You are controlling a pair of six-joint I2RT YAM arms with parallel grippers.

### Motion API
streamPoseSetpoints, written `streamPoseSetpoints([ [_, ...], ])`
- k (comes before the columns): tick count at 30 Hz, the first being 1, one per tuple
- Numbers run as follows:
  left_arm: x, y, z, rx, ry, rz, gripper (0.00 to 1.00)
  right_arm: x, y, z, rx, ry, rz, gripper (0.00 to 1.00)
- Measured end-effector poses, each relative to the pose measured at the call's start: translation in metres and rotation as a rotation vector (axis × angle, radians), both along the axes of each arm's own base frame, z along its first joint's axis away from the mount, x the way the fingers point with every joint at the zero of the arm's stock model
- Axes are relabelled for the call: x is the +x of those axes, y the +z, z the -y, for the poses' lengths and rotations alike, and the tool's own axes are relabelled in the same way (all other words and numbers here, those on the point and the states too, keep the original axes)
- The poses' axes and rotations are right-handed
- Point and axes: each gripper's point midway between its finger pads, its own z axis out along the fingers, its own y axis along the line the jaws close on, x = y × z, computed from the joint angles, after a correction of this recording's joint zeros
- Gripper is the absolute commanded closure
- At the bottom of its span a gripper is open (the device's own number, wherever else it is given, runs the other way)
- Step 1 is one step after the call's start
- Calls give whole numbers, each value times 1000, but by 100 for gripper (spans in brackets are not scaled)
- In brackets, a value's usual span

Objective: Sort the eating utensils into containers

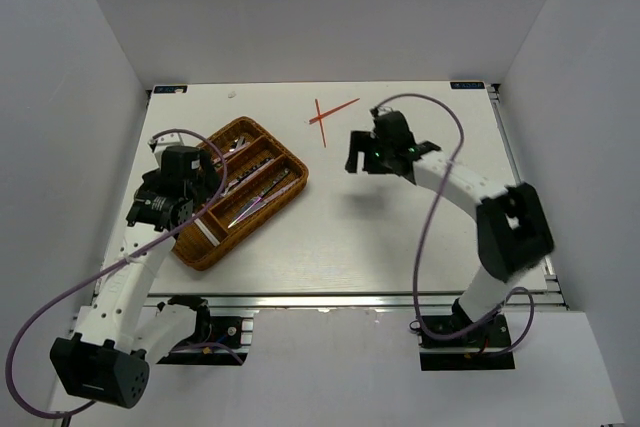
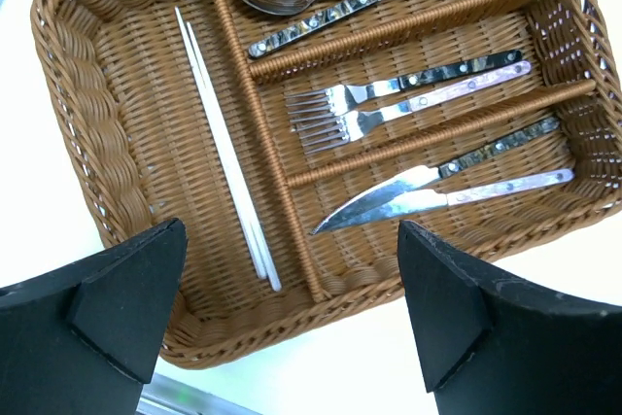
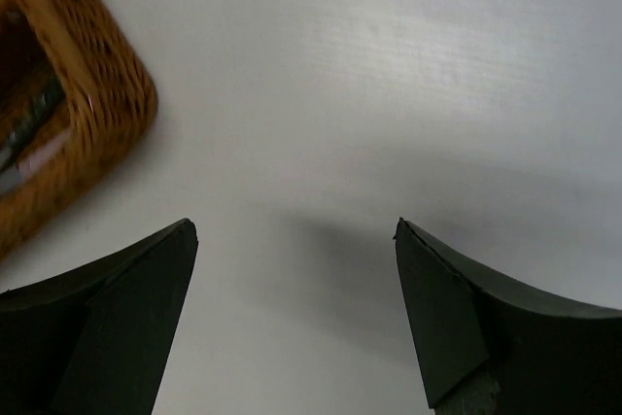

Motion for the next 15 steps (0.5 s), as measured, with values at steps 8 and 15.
streamPoseSetpoints([
  [8, 15, 11, 17, -38, -103, 64, 2, 129, -14, -78, -77, -5, 89, 39],
  [15, 97, 38, 75, -179, -303, 154, 2, 123, -27, -66, -131, -49, 101, 21],
])
